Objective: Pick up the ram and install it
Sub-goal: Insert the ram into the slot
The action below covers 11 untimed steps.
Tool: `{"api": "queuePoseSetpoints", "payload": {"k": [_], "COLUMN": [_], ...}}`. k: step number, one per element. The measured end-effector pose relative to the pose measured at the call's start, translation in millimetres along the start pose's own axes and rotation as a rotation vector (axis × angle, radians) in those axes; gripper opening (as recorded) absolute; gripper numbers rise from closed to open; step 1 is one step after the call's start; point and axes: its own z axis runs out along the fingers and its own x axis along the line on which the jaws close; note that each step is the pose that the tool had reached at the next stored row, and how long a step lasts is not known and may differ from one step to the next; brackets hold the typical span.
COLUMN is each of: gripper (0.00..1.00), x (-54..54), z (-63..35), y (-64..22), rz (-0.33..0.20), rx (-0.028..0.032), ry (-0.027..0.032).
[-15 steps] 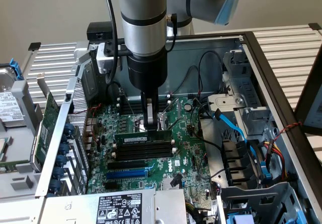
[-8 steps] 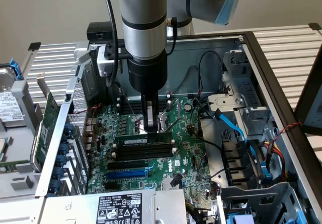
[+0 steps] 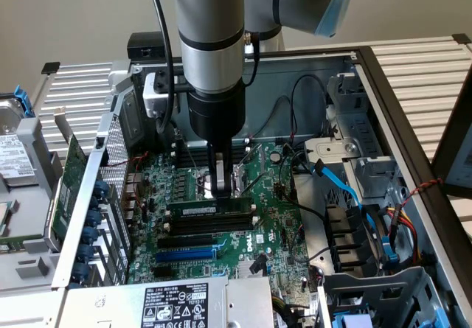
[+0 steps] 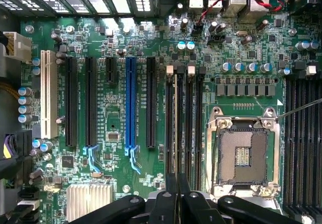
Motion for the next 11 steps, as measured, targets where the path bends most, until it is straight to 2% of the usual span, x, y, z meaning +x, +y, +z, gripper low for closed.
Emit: {"api": "queuePoseSetpoints", "payload": {"k": [11], "gripper": [0.12], "x": [1.2], "z": [2.6], "y": [0.1], "rz": [0.002], "rx": [0.0000], "ry": [0.0001]}}
